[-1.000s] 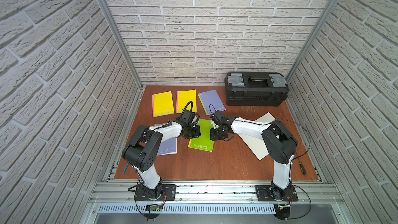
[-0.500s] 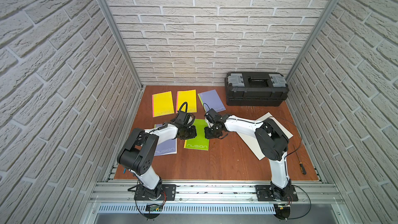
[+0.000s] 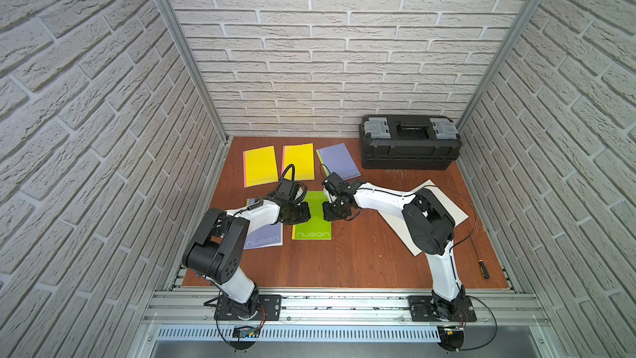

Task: Close the notebook
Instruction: Move the notebook to the center of the board.

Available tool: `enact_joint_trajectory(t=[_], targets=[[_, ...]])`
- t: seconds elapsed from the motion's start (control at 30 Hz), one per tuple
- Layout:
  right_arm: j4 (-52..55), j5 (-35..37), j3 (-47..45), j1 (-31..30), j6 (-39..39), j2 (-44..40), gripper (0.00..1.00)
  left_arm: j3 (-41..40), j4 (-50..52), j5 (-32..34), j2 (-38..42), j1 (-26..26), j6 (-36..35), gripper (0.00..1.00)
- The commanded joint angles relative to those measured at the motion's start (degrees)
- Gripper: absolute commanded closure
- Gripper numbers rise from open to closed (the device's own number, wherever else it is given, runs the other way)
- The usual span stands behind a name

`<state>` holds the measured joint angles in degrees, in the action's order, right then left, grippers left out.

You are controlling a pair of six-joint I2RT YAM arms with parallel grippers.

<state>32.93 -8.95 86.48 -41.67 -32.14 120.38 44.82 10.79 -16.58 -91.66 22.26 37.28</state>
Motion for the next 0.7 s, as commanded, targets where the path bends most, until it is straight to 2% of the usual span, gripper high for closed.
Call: enact_joint_trajectory(t=[0.0, 0.27, 0.47, 0.67], targets=[[0.3, -1.0, 0.9, -1.1, 0.7, 0.9, 0.65, -1.4, 4.1, 0.9, 0.9, -1.0, -1.6, 0.78], [1.6, 1.3, 0.3, 0.0, 1.6, -1.9, 0.63, -0.6, 5.5, 0.8, 4.2, -1.5, -2.5, 0.63], [3.7, 4.7, -2.2, 2.4, 3.2, -6.6, 0.62, 0.2, 6.2, 0.6, 8.7, -1.3, -2.5, 0.60], [5.9, 8.4, -7.8, 6.5, 4.9, -14.8, 0.61, 2.1, 6.7, 0.7, 11.0, -0.2, -2.3, 0.59]])
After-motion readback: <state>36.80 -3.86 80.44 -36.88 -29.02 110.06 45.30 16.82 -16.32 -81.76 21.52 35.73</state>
